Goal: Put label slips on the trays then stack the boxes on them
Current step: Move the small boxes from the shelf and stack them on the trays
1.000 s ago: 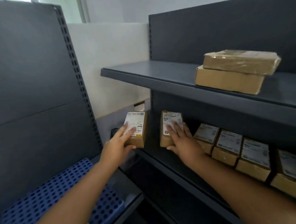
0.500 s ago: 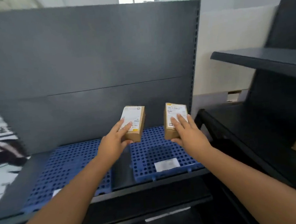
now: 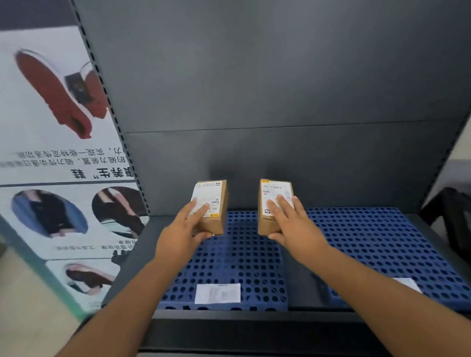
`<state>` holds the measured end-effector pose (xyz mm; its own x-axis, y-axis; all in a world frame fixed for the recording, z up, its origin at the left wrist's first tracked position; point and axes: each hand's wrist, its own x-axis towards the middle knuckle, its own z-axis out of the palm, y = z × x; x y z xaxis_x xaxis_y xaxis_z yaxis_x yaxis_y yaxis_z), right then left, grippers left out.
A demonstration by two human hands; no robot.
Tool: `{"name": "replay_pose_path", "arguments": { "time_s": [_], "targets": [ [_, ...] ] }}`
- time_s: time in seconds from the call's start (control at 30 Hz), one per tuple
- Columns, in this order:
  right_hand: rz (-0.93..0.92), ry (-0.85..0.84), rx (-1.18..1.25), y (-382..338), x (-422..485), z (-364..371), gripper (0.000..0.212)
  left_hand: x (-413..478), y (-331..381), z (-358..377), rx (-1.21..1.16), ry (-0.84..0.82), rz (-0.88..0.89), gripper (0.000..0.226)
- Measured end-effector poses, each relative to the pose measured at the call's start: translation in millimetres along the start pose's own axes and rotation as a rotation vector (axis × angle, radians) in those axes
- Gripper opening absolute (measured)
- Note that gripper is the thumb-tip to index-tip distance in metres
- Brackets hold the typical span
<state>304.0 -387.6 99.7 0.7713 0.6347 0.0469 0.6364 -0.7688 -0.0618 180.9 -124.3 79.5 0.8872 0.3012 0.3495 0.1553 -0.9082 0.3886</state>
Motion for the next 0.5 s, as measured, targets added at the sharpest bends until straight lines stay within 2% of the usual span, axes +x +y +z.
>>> {"name": "replay_pose_path", "arguments": {
  "time_s": [0.23, 0.5],
  "targets": [
    [-0.027, -0.058, 0.019, -35, 43, 45, 0.080, 13, -53, 24, 0.002, -0.043, -0.028, 0.069],
    [-0.034, -0.078, 0.042, -43, 64, 71, 0.080, 10, -73, 50, 0.024, -0.097, -0.041, 0.070]
  ]
}}
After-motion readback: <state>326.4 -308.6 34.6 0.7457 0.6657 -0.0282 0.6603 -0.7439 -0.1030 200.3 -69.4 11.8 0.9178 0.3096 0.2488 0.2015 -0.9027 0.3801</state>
